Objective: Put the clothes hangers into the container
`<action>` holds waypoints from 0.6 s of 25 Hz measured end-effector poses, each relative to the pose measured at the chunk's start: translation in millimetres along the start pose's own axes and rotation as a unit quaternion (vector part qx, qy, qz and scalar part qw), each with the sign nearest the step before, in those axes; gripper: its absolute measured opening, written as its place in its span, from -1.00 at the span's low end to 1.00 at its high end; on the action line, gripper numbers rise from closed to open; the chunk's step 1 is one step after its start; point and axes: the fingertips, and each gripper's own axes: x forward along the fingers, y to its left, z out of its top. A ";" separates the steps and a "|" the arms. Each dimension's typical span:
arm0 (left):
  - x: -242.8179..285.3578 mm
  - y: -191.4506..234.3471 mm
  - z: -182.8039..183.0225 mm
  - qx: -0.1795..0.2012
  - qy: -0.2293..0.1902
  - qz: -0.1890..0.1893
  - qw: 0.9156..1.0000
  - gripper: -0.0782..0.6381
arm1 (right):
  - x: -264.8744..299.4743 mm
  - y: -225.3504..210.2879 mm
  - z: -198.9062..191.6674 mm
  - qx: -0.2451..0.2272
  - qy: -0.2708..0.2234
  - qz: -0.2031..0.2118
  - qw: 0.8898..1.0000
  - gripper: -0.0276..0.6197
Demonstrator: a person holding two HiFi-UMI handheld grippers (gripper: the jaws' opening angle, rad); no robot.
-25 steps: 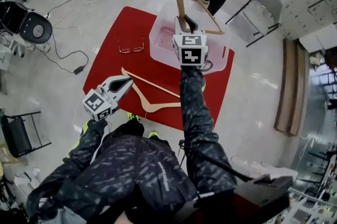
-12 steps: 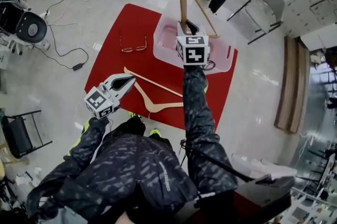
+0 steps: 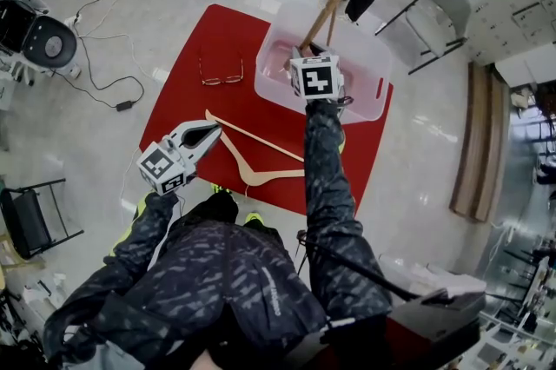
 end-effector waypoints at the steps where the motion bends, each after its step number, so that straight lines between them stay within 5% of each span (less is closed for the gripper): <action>1: 0.5 -0.4 0.5 -0.001 -0.001 0.001 1.000 -0.75 | 1.9 -0.1 -9.2 -0.005 0.021 -0.002 1.000 -0.50; 5: 1.1 -0.4 -0.7 -0.004 -0.002 0.002 1.000 -0.75 | 5.5 0.0 -26.8 -0.038 0.052 -0.009 0.998 -0.49; 15: 10.9 -12.4 -0.1 0.004 -0.008 -0.021 1.000 -0.75 | -8.2 2.9 -32.3 -0.032 0.019 0.002 0.999 -0.62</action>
